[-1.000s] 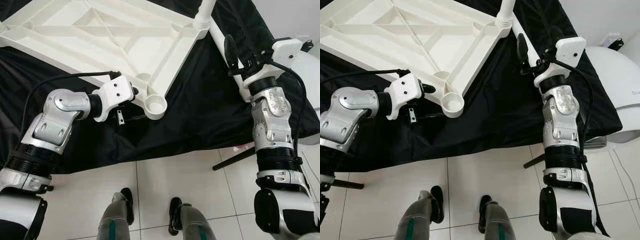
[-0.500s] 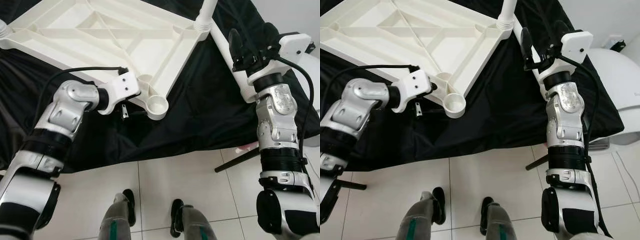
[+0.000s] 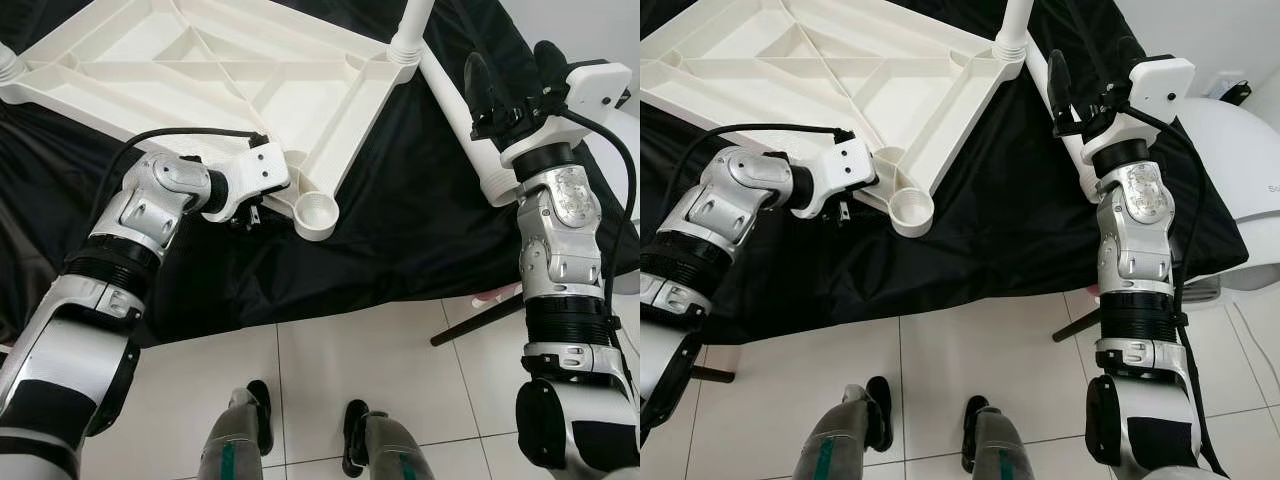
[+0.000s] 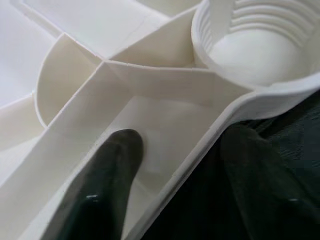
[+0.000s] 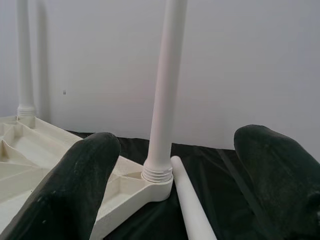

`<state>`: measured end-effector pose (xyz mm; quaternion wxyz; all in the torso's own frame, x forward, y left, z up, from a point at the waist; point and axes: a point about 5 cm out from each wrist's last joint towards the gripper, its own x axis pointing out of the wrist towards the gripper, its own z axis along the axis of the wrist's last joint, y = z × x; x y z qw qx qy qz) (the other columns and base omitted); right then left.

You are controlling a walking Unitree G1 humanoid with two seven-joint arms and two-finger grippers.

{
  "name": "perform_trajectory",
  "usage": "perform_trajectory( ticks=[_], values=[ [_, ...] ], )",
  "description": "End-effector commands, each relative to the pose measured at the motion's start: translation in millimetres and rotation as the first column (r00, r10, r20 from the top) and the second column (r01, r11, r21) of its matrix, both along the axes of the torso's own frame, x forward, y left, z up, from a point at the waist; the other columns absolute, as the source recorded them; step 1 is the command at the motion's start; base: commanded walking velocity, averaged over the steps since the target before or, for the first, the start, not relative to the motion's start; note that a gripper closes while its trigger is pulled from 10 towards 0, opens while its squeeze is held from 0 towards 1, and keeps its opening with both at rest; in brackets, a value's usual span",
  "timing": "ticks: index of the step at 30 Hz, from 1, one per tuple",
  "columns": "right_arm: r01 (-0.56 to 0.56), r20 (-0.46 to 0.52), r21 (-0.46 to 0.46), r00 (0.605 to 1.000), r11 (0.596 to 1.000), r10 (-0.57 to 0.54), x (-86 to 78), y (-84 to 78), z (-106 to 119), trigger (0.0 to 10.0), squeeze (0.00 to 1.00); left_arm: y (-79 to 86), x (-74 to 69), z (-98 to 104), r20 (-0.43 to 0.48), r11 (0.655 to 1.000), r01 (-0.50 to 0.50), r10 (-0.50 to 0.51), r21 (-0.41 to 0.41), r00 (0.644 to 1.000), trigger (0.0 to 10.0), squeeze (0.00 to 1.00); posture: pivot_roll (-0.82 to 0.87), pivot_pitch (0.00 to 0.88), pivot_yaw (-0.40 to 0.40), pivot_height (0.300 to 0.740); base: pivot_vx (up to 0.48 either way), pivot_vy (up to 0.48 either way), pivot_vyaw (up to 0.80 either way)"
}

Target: Building children table

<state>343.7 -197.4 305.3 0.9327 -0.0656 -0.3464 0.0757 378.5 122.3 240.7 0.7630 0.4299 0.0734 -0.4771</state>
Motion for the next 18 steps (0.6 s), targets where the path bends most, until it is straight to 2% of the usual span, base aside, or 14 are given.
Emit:
perform_trajectory(
  ticks=[1,2,5,6,7,8,9,10,11,12,18],
  values=[
    [0.017,0.000,0.000,1.000,1.000,-0.017,-3.5,-5.1,-1.1,10.0,0.00,16.9,11.7,-11.6,0.116,0.971,-0.230,0.237,-0.064,0.965,0.0,0.00,-0.01,0.233,0.004,0.740,0.000,0.000,0.00],
    [0.019,-0.001,0.000,1.000,1.000,-0.019,-4.0,-5.6,-1.3,10.0,0.00,17.1,12.5,-11.4,0.117,0.971,-0.232,0.237,-0.058,0.964,10.0,0.00,-0.01,0.235,0.004,0.740,0.000,0.000,0.00],
    [0.020,-0.001,0.002,1.000,1.000,-0.020,-4.9,-6.5,-1.8,10.0,0.00,17.2,14.0,-11.4,0.116,0.970,-0.236,0.240,-0.053,0.964,10.0,0.00,-0.01,0.235,0.006,0.740,0.000,0.000,0.00],
    [0.022,-0.001,0.003,1.000,1.000,-0.022,-5.1,-7.1,-1.9,10.0,0.00,16.9,14.3,-11.2,0.114,0.970,-0.234,0.240,-0.058,0.964,8.0,0.00,-0.01,0.237,0.005,0.740,0.000,0.000,0.00],
    [0.022,-0.001,0.003,1.000,1.000,-0.022,-5.1,-7.1,-1.9,10.0,0.00,16.9,14.3,-11.2,0.114,0.970,-0.234,0.240,-0.058,0.964,8.0,0.00,-0.01,0.237,0.005,0.740,0.000,0.000,0.00],
    [0.021,-0.001,0.003,1.000,1.000,-0.021,-5.4,-7.4,-1.9,10.0,0.00,16.6,14.5,-10.7,0.115,0.970,-0.235,0.241,-0.063,0.964,6.5,0.00,-0.01,0.238,0.004,0.740,0.000,0.000,0.00],
    [0.022,-0.001,0.003,1.000,1.000,-0.022,-5.6,-7.6,-1.8,10.0,0.00,16.3,14.6,-10.2,0.114,0.970,-0.233,0.239,-0.067,0.964,2.9,0.00,-0.01,0.239,0.004,0.740,0.000,0.000,0.00],
    [0.022,-0.001,0.003,1.000,1.000,-0.022,-5.6,-7.6,-1.8,10.0,0.00,16.3,14.6,-10.2,0.114,0.970,-0.233,0.239,-0.067,0.964,2.9,0.00,-0.01,0.239,0.004,0.740,0.000,0.000,0.00],
    [0.022,-0.001,0.002,1.000,1.000,-0.022,-5.6,-7.7,-1.8,10.0,0.00,16.0,14.7,-9.6,0.118,0.970,-0.231,0.238,-0.070,0.964,0.0,0.00,-0.01,0.240,0.004,0.740,0.000,0.000,0.00],
    [0.022,-0.001,-0.001,1.000,1.000,-0.022,-5.7,-7.7,-1.7,10.0,0.00,16.0,14.8,-8.2,0.119,0.969,-0.231,0.240,-0.087,0.963,0.0,0.00,-0.01,0.241,0.004,0.740,0.000,0.000,0.00],
    [0.024,-0.002,-0.002,1.000,1.000,-0.024,-6.1,-7.7,-1.8,10.0,0.00,16.0,14.3,-7.6,0.128,0.972,-0.226,0.233,-0.071,0.964,0.0,0.00,-0.01,0.242,0.004,0.740,0.000,0.000,0.00]
  ],
)
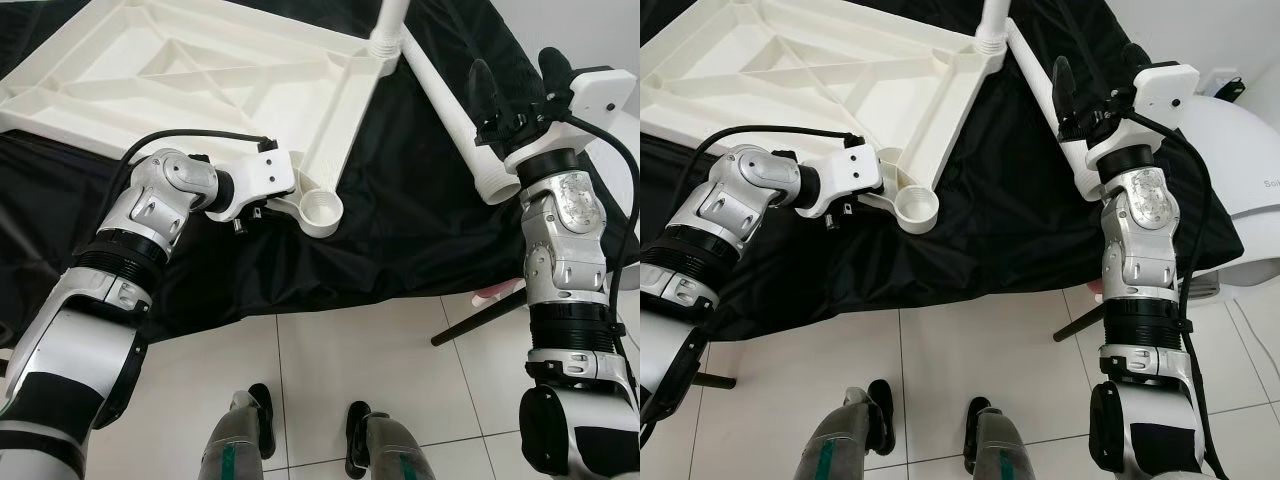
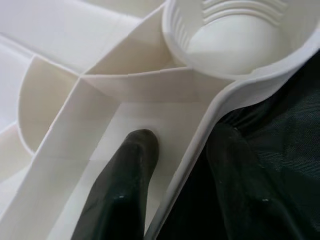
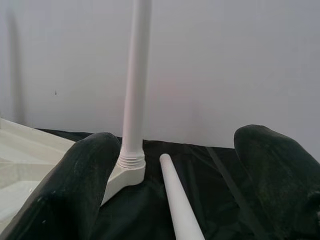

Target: Building children table

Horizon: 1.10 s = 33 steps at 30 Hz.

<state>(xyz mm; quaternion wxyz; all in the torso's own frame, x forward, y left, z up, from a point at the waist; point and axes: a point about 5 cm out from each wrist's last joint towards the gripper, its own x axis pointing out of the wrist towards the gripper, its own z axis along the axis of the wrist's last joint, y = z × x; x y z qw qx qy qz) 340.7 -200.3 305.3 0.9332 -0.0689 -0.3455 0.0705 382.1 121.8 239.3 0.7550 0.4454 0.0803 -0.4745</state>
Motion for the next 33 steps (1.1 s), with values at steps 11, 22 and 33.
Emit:
perform_trajectory(
  ticks=[11,22,33],
  values=[
    [0.016,-0.007,-0.007,1.000,1.000,-0.016,-3.1,-5.1,-2,10.0,0.00,9.9,3.9,-3,0.108,0.985,-0.140,0.151,-0.103,0.983,10.0,0.00,0.00,0.244,0.004,0.740,0.000,0.000,0.00],
    [0.015,-0.010,-0.013,1.000,1.000,-0.015,-1.8,-4.2,-3,10.0,0.00,7.6,0.6,-4,0.118,0.990,-0.109,0.118,-0.086,0.986,0.0,0.00,0.00,0.241,0.001,0.740,0.000,0.000,0.00],
    [0.011,-0.010,-0.013,1.000,1.000,-0.011,-1.1,-3.2,-3,10.0,0.00,0.5,-10.2,1,0.115,0.994,-0.051,0.062,-0.099,0.991,8.0,0.00,0.00,0.237,-0.004,0.740,0.000,0.000,0.00]
  ],
)
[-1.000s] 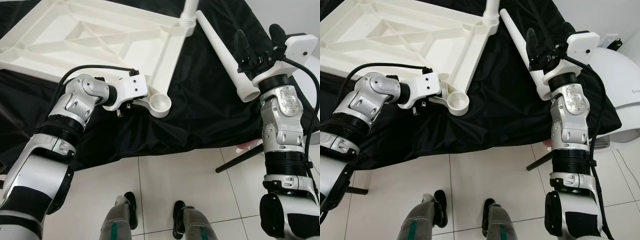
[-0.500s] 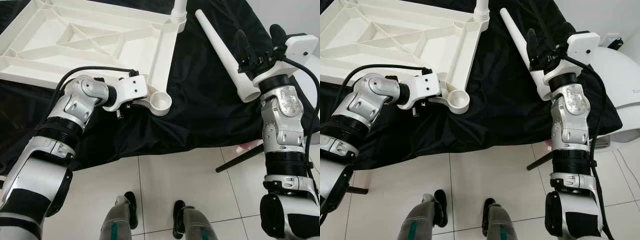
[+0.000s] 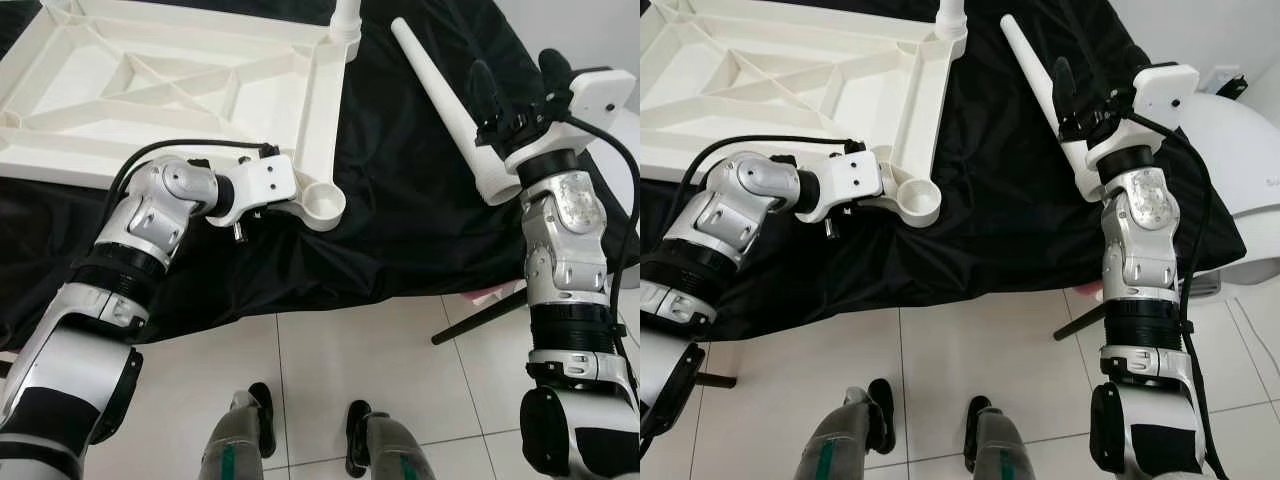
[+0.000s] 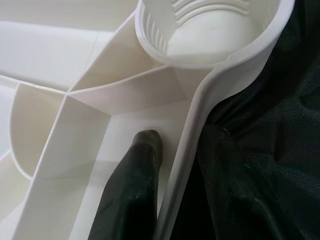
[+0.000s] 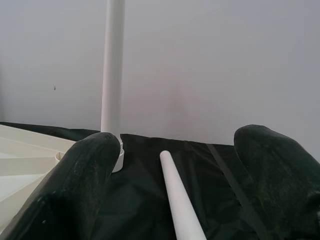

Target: Building children table

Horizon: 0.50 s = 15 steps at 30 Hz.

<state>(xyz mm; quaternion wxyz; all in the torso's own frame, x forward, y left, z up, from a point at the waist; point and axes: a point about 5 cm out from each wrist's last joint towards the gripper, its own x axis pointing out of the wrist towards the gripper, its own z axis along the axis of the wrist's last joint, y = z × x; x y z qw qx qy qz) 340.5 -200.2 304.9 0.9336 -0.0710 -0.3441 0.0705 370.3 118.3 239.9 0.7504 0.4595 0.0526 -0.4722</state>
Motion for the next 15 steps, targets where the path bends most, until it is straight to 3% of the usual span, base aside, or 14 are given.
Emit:
perform_trajectory(
  ticks=[1,2,10,11,15],
  values=[
    [0.009,-0.007,-0.009,1.000,1.000,-0.009,-0.9,-3.3,-2,10.0,0.00,4.1,1.6,0,0.057,0.992,-0.079,0.085,-0.100,0.995,8.0,0.00,0.00,0.237,-0.004,0.740,0.000,0.000,0.00],
    [0.009,-0.007,-0.009,1.000,1.000,-0.009,-0.8,-3.2,-2,10.0,0.00,2.8,-1.0,2,0.053,0.993,-0.066,0.072,-0.100,0.996,10.0,0.00,0.01,0.235,-0.005,0.740,0.000,0.000,0.00],
    [0.006,-0.007,-0.009,1.000,1.000,-0.007,0.2,-2.2,-3,10.0,0.00,-1.0,-11.8,8,0.018,0.989,-0.032,0.035,-0.145,0.999,10.0,0.00,0.01,0.231,-0.007,0.740,0.000,0.000,0.00],
    [0.004,-0.008,-0.009,1.000,1.000,-0.004,0.8,-1.8,-2,10.0,0.00,-1.5,-12.3,11,0.014,0.984,-0.042,0.045,-0.173,0.999,10.0,1.00,0.01,0.233,-0.009,0.740,0.000,0.000,0.00],
    [-0.002,-0.010,-0.009,1.000,1.000,0.002,1.8,-0.8,-2,10.0,0.00,-1.2,-12.3,16,0.019,0.980,-0.060,0.065,-0.189,0.998,10.0,1.00,0.01,0.236,-0.009,0.740,0.000,0.000,0.00]
  ],
)
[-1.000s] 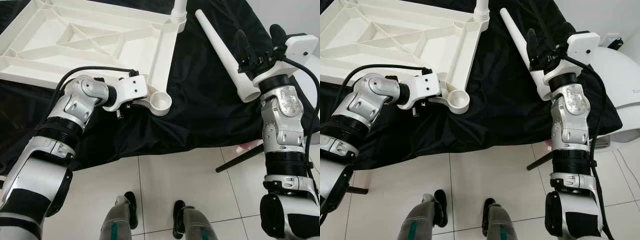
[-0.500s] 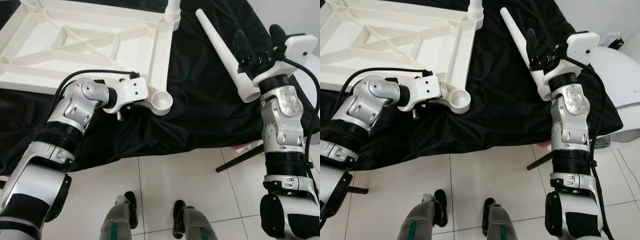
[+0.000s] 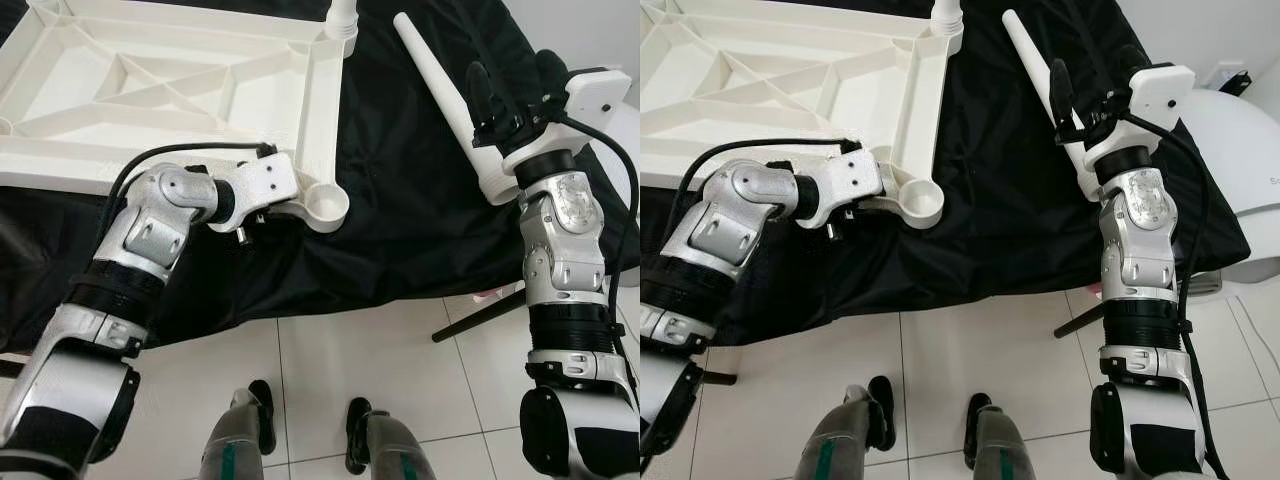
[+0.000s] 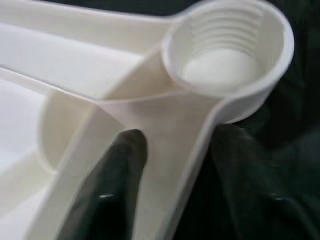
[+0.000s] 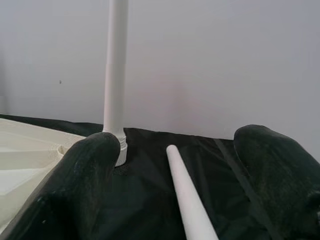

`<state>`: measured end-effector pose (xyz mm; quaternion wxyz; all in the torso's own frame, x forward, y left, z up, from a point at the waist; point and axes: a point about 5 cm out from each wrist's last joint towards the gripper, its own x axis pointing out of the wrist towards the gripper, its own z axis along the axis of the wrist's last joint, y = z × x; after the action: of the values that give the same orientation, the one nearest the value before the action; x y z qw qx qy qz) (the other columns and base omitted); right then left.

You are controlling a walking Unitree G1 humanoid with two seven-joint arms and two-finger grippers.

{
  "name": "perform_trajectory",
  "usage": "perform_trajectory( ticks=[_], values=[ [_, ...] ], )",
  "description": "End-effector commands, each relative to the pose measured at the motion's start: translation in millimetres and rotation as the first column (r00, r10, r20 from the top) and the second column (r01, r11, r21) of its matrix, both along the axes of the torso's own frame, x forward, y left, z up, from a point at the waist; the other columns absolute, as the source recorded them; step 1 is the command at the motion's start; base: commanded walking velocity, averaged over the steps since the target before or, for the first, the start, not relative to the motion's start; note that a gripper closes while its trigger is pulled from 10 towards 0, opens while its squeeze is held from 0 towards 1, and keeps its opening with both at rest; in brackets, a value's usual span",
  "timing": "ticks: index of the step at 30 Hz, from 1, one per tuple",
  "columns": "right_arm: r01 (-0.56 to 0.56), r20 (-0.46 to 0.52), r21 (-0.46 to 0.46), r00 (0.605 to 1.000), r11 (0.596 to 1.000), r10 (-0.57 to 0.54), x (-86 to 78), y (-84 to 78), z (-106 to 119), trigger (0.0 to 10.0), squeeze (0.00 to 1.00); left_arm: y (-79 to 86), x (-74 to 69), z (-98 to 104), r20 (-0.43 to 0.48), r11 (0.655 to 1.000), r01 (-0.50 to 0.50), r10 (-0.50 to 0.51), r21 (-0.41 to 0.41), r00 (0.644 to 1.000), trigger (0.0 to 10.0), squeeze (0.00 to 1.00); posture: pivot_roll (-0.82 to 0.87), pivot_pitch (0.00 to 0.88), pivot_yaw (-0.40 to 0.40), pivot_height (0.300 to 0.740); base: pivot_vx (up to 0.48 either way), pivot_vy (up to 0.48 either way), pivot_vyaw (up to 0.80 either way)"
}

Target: Building children table

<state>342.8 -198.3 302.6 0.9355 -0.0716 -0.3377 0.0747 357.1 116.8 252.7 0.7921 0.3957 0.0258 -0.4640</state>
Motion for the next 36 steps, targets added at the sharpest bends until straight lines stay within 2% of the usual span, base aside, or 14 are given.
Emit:
perform_trajectory(
  ticks=[1,4,5,14,19,21,23,26,28,29,30,31,33,36],
  values=[
    [0.003,0.003,-0.005,1.000,1.000,-0.003,-0.3,-2.6,0,10.0,0.00,0.6,0.9,4,0.033,0.999,-0.031,0.032,-0.027,0.999,10.0,1.00,0.01,0.236,-0.009,0.740,0.000,0.000,0.00],
    [0.003,0.001,-0.005,1.000,1.000,-0.003,0.3,-2.6,0,10.0,0.00,0.9,-0.5,5,0.036,0.999,-0.027,0.028,-0.018,0.999,10.0,1.00,0.01,0.238,-0.009,0.740,0.000,0.000,0.00],
    [0.004,0.000,-0.005,1.000,1.000,-0.004,0.5,-2.6,0,10.0,0.00,0.0,-4.0,7,0.037,1.000,-0.001,0.001,-0.014,0.999,10.0,0.00,0.01,0.240,-0.010,0.740,0.000,0.000,0.00],
    [0.006,-0.002,-0.006,1.000,1.000,-0.006,1.0,-2.9,0,10.0,0.00,-4.7,-15.3,21,0.048,0.995,0.080,-0.077,-0.056,0.996,10.0,0.00,0.01,0.241,-0.010,0.740,0.000,0.000,0.00],
    [-0.001,-0.009,0.004,1.000,1.000,0.001,1.9,-2.2,-1,10.0,0.00,-6.7,-5.5,44,0.100,0.973,-0.002,0.026,-0.231,0.995,10.0,0.00,0.01,0.236,-0.011,0.740,0.000,0.000,0.00],
    [0.019,-0.033,0.014,0.999,1.000,-0.018,3.4,-3.2,-5,10.0,0.00,-1.7,5.2,58,0.119,0.906,-0.113,0.175,-0.408,0.977,10.0,0.00,0.00,0.223,-0.011,0.740,0.000,0.000,0.00],
    [0.019,-0.033,0.014,0.999,1.000,-0.018,3.4,-3.2,-5,10.0,0.00,-1.7,5.2,58,0.119,0.906,-0.113,0.175,-0.408,0.977,10.0,0.00,0.00,0.223,-0.011,0.740,0.000,0.000,0.00],
    [0.039,-0.053,0.029,0.998,0.999,-0.037,5.3,-4.3,-8,10.0,0.00,5.8,10.7,66,0.089,0.813,-0.182,0.275,-0.553,0.957,10.0,0.00,0.00,0.207,-0.009,0.740,0.000,0.000,0.00],
    [0.046,-0.089,0.061,0.995,0.997,-0.040,9.4,-2.0,-11,10.0,0.00,26.1,15.3,71,0.015,0.646,-0.279,0.411,-0.711,0.911,10.0,0.00,-0.01,0.176,-0.002,0.740,0.000,0.000,0.00],
    [0.046,-0.089,0.061,0.995,0.997,-0.040,9.4,-2.0,-11,10.0,0.00,26.1,15.3,71,0.015,0.646,-0.279,0.411,-0.711,0.911,10.0,0.00,-0.01,0.176,-0.002,0.740,0.000,0.000,0.00],
    [0.047,-0.108,0.073,0.993,0.996,-0.039,10.7,0.8,-11,10.0,0.00,36.0,16.6,72,-0.028,0.559,-0.315,0.461,-0.768,0.887,10.0,0.00,-0.01,0.165,0.001,0.740,0.000,0.000,0.00],
    [0.047,-0.108,0.073,0.993,0.996,-0.039,10.7,0.8,-11,10.0,0.00,36.0,16.6,72,-0.028,0.559,-0.315,0.461,-0.768,0.887,10.0,0.00,-0.01,0.165,0.001,0.740,0.000,0.000,0.00],
    [0.051,-0.147,0.082,0.988,0.995,-0.038,12.2,6.2,-14,10.0,0.00,49.2,18.0,67,-0.093,0.455,-0.376,0.530,-0.807,0.843,10.0,0.00,-0.01,0.155,0.005,0.740,0.000,0.000,0.00],
    [0.041,-0.184,0.091,0.983,0.995,-0.023,13.1,11.2,-20,10.0,0.00,54.4,18.7,56,-0.130,0.431,-0.427,0.566,-0.795,0.814,10.0,0.00,-0.02,0.124,0.016,0.740,0.000,0.000,0.00]
  ],
)
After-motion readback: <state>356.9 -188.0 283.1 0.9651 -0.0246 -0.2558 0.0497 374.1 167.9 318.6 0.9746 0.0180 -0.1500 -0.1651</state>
